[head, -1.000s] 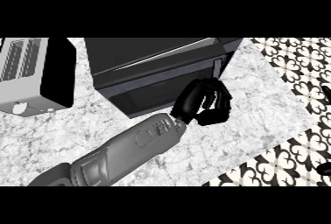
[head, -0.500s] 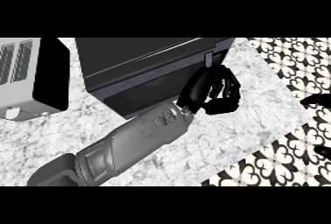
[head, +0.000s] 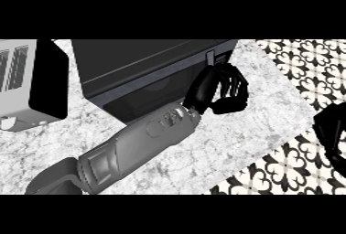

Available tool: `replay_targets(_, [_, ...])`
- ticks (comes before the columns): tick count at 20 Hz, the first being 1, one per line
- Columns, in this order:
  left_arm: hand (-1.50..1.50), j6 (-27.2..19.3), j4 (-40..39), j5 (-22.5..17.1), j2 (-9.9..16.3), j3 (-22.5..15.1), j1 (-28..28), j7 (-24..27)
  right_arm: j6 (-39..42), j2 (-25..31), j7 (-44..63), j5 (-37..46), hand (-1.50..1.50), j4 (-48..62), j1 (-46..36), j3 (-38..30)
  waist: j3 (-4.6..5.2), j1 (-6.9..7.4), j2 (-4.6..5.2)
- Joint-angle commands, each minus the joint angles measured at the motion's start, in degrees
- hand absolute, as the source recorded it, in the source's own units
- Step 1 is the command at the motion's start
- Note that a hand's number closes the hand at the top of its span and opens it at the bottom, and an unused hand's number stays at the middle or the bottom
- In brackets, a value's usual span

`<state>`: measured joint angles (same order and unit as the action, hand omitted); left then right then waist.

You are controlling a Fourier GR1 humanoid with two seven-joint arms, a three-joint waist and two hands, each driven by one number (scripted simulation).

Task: Pick up the milk, place it into the microwave and close the microwave

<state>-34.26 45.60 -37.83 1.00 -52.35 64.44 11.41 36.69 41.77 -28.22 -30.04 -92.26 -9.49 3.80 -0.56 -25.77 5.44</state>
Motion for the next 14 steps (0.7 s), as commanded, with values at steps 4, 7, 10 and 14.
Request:
replay_targets(4, [1.50, -0.4, -1.9, -1.6, -0.9, 0.3, 3.1, 0.7, 4.7, 0.5, -1.5, -0.9, 1.50, -4.6, -0.4, 2.4, -0.11, -2.24, 0.05])
replay_targets(7, [1.50, -1.1, -2.1, -2.4, -0.9, 0.8, 3.8, 0.9, 4.6, 0.5, -0.9, -1.4, 1.50, -6.1, -0.3, 2.8, -0.15, -2.39, 0.04])
replay_targets(10, [1.50, -0.8, -3.3, -2.8, -1.0, 0.6, 4.3, 1.7, 4.5, 0.5, -0.1, -2.1, 1.50, -7.8, 0.5, 3.5, -0.16, -3.31, 0.35])
replay_targets(14, [1.50, -0.4, -4.8, -3.5, -1.0, 1.0, 6.3, 2.3, 4.3, 0.7, 0.9, -2.7, 1.50, -9.7, 0.2, 4.0, -0.18, -3.44, 0.64])
